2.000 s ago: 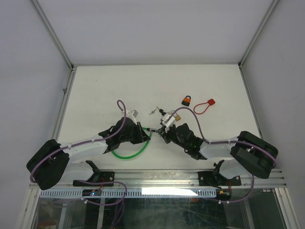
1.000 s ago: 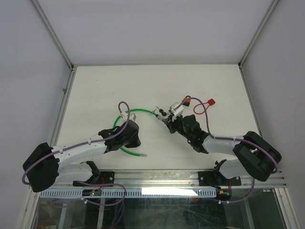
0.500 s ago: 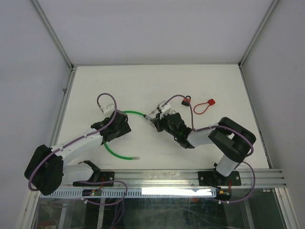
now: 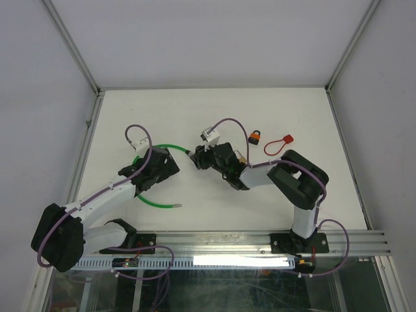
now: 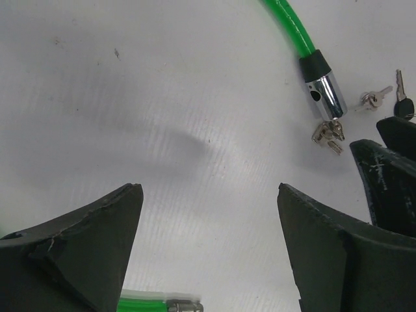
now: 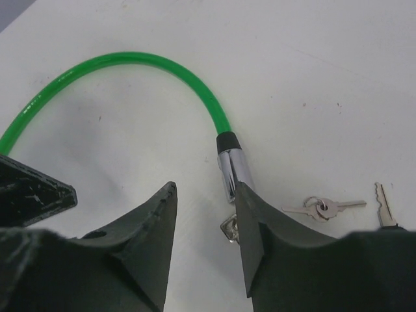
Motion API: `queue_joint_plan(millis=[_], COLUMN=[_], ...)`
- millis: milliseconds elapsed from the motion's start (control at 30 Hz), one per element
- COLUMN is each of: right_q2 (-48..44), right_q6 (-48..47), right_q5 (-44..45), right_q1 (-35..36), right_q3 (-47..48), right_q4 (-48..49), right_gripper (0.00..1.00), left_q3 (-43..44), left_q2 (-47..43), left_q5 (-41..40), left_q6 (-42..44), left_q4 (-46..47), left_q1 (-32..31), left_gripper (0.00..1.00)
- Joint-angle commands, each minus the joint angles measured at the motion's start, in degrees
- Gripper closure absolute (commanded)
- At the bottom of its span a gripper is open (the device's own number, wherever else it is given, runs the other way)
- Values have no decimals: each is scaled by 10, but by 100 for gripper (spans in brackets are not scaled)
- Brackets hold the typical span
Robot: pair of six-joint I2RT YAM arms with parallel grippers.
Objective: Unlock with the key
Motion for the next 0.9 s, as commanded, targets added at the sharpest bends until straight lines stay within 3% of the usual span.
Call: queue_joint_plan(millis=[0, 300, 500, 800, 867], right_q2=[-52, -186, -241, -243, -224], right_q6=[-6, -16, -13, 37, 51], right_q5=[-9, 13, 44, 47, 44], right_q1=[-3, -65, -125, -213, -225], right_q3=[4, -8, -5, 12, 31], right_q4=[-53, -322, -463, -509, -501], right_gripper=[51, 27, 20, 16, 1], left_q3=[23, 51, 101, 224, 229], left_q2=[-26, -48, -73, -80, -80], left_q5=[21, 66, 60, 30, 9], left_q6=[13, 31, 61, 215, 245], left_q4=[26, 24, -28, -131, -131], left_q1=[13, 18, 19, 19, 19], left_gripper=[12, 1, 1, 1, 1])
